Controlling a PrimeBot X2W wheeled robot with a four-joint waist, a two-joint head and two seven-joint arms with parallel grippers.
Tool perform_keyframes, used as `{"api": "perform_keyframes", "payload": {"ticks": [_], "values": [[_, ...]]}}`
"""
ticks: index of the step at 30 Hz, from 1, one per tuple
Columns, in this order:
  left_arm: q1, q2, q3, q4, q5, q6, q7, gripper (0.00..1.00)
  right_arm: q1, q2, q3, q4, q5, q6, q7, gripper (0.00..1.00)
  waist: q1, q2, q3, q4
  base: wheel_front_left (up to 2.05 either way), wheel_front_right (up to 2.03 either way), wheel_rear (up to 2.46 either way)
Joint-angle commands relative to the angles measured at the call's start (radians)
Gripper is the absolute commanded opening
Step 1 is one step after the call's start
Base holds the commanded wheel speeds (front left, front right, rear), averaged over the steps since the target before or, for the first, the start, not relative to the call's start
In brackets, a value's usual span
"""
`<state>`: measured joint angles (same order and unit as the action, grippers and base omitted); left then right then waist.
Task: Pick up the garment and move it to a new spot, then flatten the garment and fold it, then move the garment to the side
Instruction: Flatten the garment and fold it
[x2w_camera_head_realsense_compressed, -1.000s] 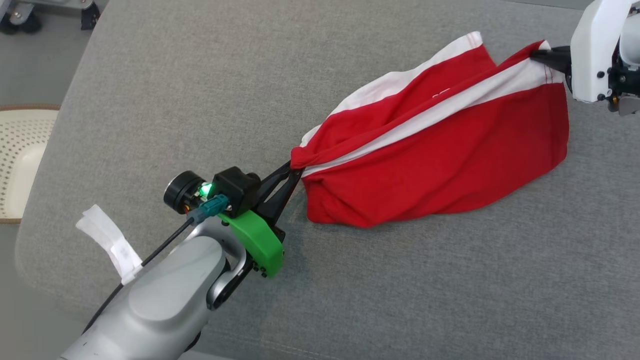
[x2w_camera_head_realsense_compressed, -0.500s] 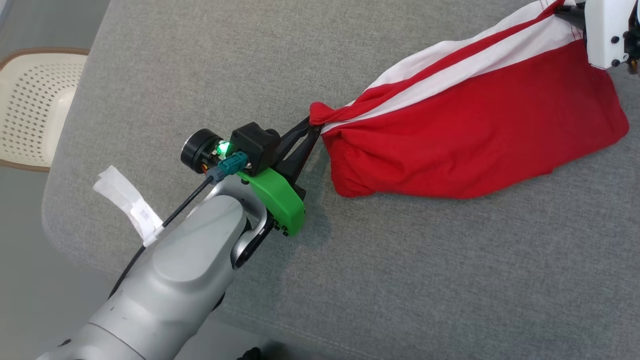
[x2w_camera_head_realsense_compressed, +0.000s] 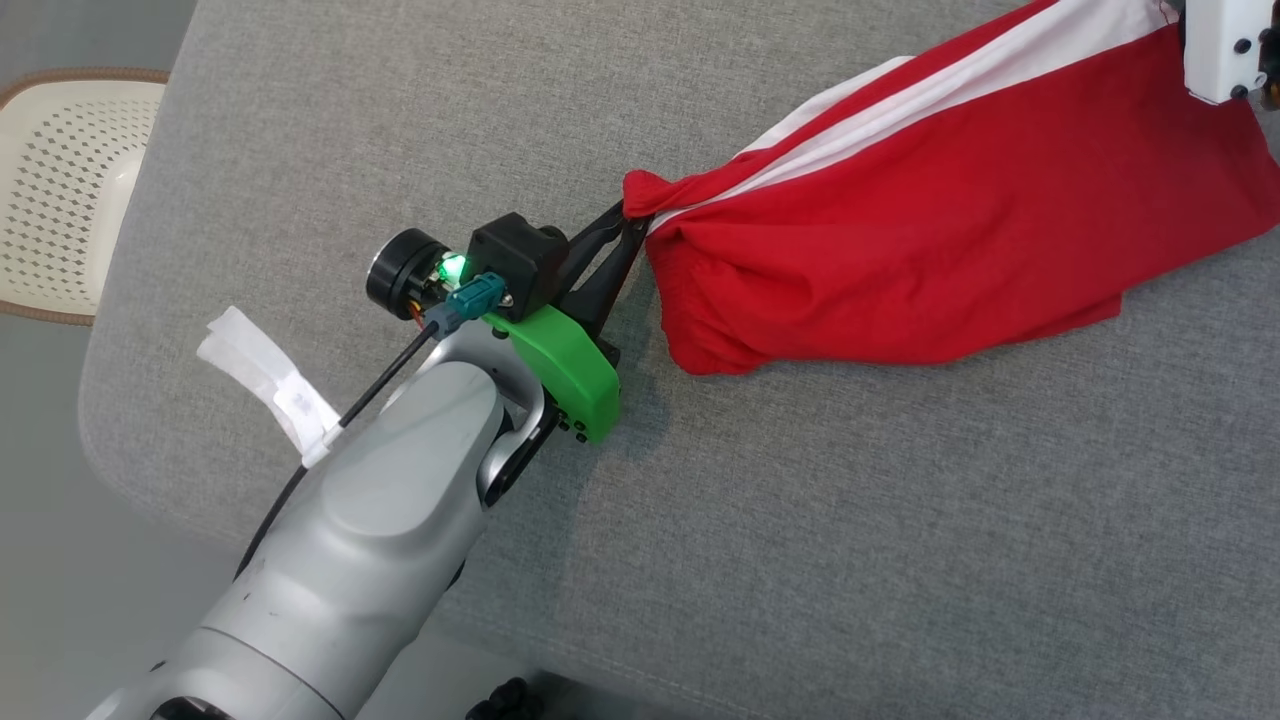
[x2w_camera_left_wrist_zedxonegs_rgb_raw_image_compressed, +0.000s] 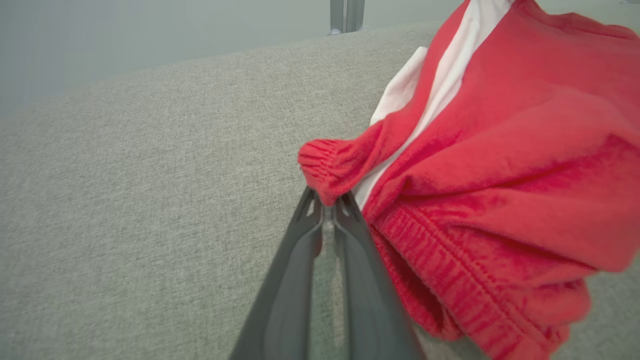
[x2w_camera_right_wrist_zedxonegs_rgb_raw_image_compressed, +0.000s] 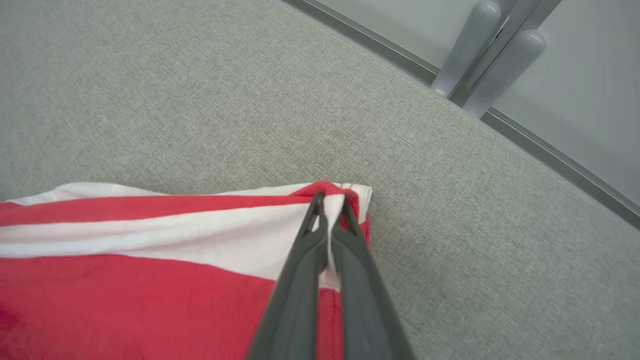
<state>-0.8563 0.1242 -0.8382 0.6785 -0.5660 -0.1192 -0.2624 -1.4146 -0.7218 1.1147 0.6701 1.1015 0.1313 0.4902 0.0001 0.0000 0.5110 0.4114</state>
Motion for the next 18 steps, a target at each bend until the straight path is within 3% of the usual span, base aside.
{"api": "perform_keyframes", "payload": {"ticks": [1,2,10,18], "values": [[-0.014,-0.006,0.011,0.006,0.004,-0.003,-0.003,1.0,-0.004,0.01,0.001,0.006,-0.001,-0.001,-0.013,0.54,-0.0001,0.0,0.001,-0.002,0.0,0.0,0.0],[-0.015,-0.009,0.016,0.01,0.005,-0.003,-0.003,1.0,-0.006,0.012,0.005,0.009,-0.004,-0.001,-0.023,1.0,-0.0001,0.0,0.002,-0.003,0.0,0.0,0.0],[0.017,-0.017,0.061,0.041,0.039,-0.007,-0.003,1.0,0.016,0.043,0.009,0.059,-0.013,-0.001,-0.17,1.0,-0.0001,0.0,-0.026,-0.033,0.0,0.0,0.0],[0.099,0.043,0.184,0.02,0.05,0.034,-0.003,1.0,0.113,0.074,-0.014,0.05,0.02,-0.001,-0.437,1.0,-0.0001,0.0,-0.13,-0.103,0.0,0.0,0.0]]}}
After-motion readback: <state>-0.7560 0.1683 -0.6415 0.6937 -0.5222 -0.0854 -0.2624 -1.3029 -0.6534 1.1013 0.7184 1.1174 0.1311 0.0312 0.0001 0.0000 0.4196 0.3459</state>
